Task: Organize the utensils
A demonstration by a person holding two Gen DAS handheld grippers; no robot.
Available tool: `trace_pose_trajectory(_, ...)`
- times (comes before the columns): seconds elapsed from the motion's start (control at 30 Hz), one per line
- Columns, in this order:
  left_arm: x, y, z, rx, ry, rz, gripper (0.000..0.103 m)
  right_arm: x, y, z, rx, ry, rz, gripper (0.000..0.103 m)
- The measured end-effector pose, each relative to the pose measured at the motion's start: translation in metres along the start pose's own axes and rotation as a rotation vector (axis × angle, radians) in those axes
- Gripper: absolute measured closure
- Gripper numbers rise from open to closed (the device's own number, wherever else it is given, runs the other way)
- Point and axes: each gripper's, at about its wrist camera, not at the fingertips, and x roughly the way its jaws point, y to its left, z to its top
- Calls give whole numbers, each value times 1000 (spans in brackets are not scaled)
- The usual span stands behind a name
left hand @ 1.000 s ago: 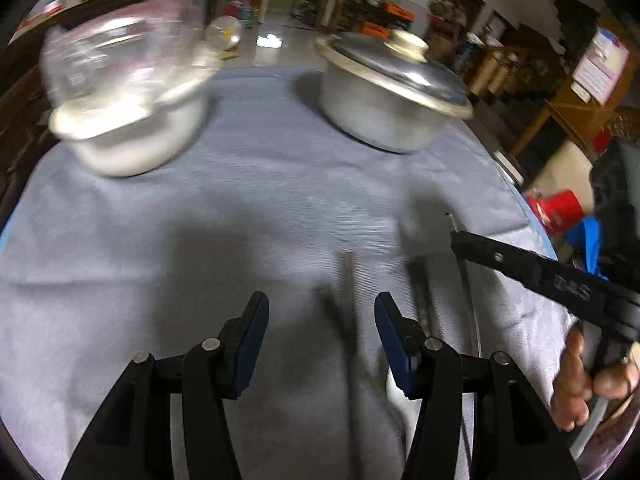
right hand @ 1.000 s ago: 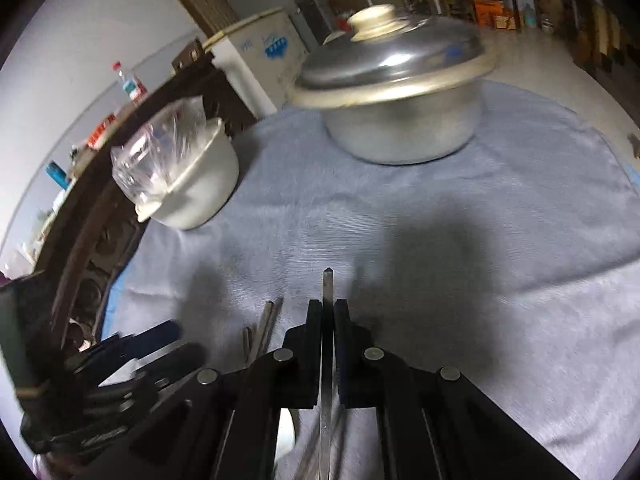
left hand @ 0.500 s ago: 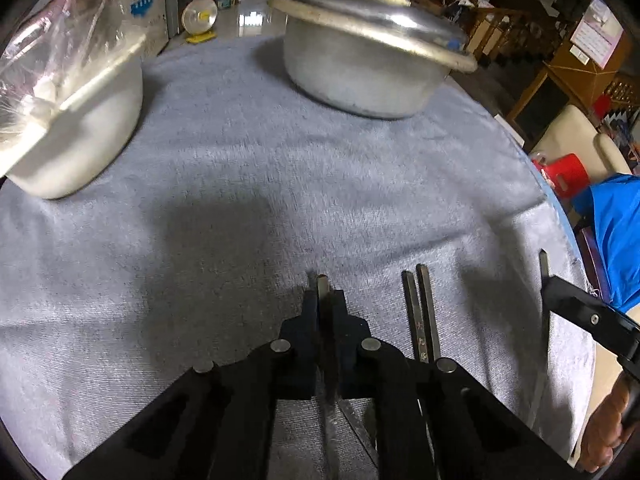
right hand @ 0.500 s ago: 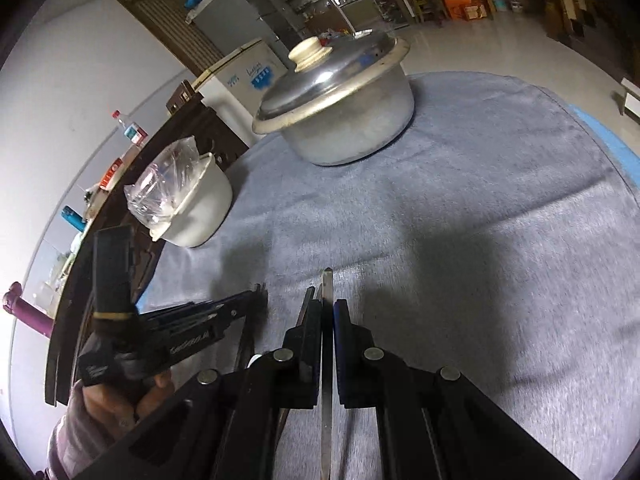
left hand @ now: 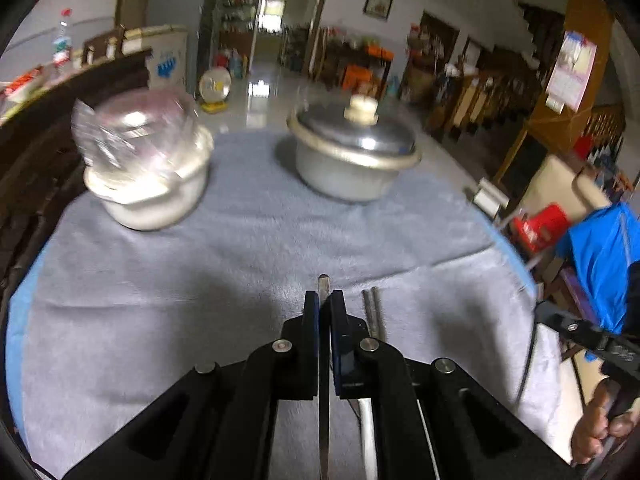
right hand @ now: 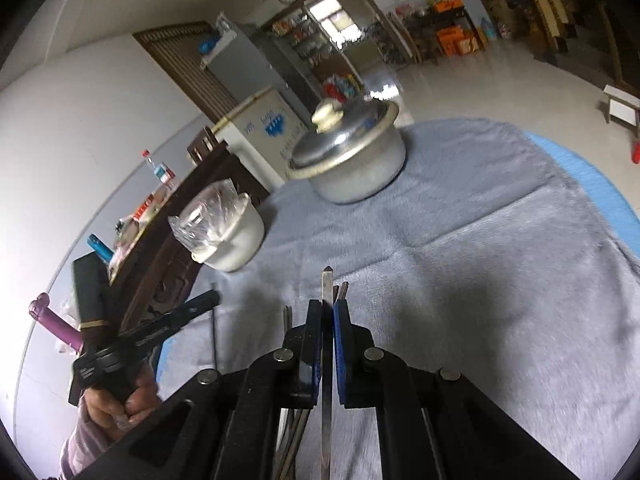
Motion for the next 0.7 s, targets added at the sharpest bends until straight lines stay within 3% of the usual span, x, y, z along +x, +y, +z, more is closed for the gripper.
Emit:
trace_pose_trajectory(0.37, -135, -8, -44, -79, -296, 38, 98, -83, 17, -31, -3, -197, -53, 97)
trace_pose_trajectory(0.7, -195, -12, -81, -167, -446, 47, 98, -139, 41, -58, -50, -332, -100, 97)
